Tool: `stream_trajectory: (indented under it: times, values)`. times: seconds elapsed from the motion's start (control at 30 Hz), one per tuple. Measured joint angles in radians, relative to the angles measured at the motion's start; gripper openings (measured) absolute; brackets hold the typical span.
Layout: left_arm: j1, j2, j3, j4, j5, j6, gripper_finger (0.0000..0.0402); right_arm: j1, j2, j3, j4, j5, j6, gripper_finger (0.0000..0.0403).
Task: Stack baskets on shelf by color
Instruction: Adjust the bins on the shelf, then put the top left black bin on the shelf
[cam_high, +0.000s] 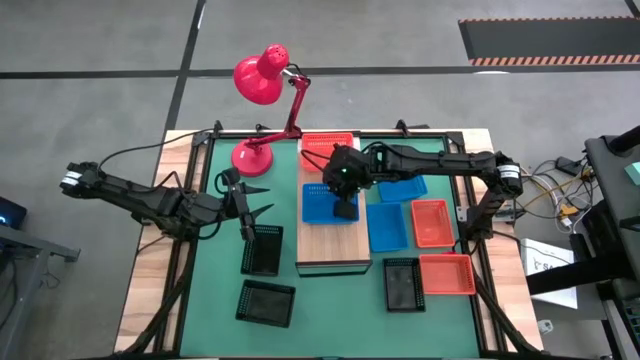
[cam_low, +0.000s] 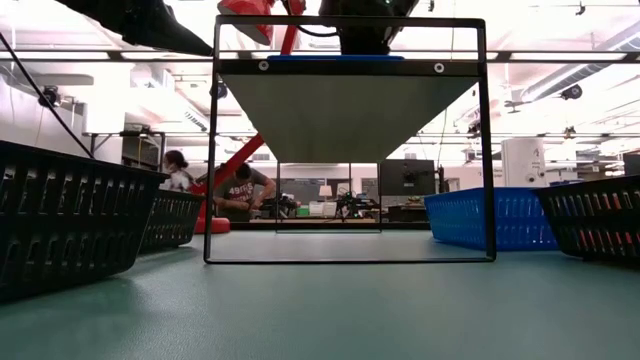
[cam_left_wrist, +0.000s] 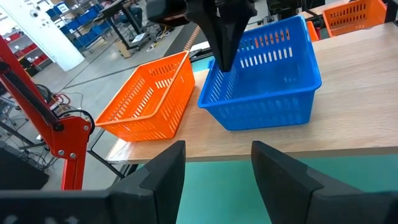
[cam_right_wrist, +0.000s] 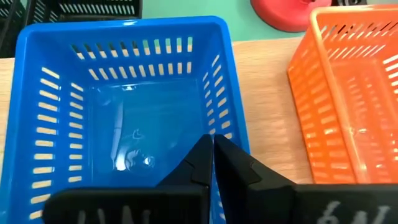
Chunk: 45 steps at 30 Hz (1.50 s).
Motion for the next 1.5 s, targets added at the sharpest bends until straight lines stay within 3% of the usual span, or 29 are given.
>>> stream_trajectory:
  times: [0.67, 0.97, 1.1, 1.27, 1.5]
  values:
    - [0.0, 0.002, 0.0, 0.002, 0.0, 0.0, 0.0169, -0.013, 0.0, 0.0, 0.059, 0.103, -0.079, 0.0009]
    - [0.0, 0.002, 0.0, 0.001, 0.001, 0.0, 0.0169, -0.018, -0.009, 0.02, 0.07, 0.099, -0.1, 0.0009]
    - [0.0, 0.002, 0.0, 0.0, 0.002, 0.0, 0.0169, -0.017, -0.03, 0.039, 0.059, 0.025, -0.104, 0.0009]
    - [0.0, 0.007, 0.0, 0.0, 0.004, -0.001, 0.0169, 0.036, -0.055, 0.028, 0.055, -0.029, -0.124, 0.0009]
    - [0.0, 0.015, 0.0, 0.002, 0.004, -0.051, 0.0169, 0.175, -0.065, 0.001, 0.054, -0.019, -0.129, 0.0009]
